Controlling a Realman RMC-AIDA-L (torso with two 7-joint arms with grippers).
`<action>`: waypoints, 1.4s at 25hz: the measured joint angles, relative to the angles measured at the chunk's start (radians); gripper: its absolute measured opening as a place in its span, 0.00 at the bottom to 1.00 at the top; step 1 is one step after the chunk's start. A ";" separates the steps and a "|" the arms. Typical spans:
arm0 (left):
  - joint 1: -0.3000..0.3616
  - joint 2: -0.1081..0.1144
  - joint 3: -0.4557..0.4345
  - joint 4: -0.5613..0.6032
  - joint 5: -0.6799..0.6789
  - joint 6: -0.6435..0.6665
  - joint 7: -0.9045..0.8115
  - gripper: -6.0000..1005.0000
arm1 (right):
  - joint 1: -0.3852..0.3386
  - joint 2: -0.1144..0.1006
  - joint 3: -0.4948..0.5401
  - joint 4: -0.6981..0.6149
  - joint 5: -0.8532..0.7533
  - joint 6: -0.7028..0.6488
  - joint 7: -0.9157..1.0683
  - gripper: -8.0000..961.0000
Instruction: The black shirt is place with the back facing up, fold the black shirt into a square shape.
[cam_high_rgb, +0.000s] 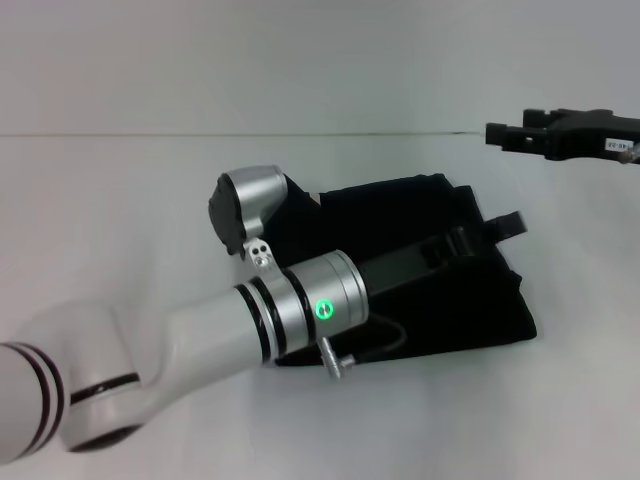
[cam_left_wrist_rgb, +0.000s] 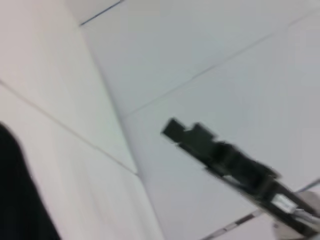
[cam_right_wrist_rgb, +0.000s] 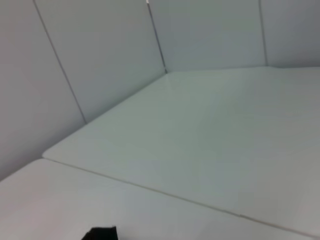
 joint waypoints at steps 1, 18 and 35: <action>0.002 0.000 -0.005 -0.011 0.001 0.015 0.027 0.23 | -0.004 -0.003 -0.003 0.003 -0.001 0.002 0.002 0.80; 0.293 0.037 0.218 0.518 0.088 0.598 -0.065 0.85 | 0.037 -0.003 -0.135 0.003 -0.084 -0.052 -0.030 0.80; 0.432 0.065 0.316 0.804 0.265 0.616 -0.025 0.89 | 0.192 0.122 -0.446 0.023 -0.185 0.046 -0.031 0.77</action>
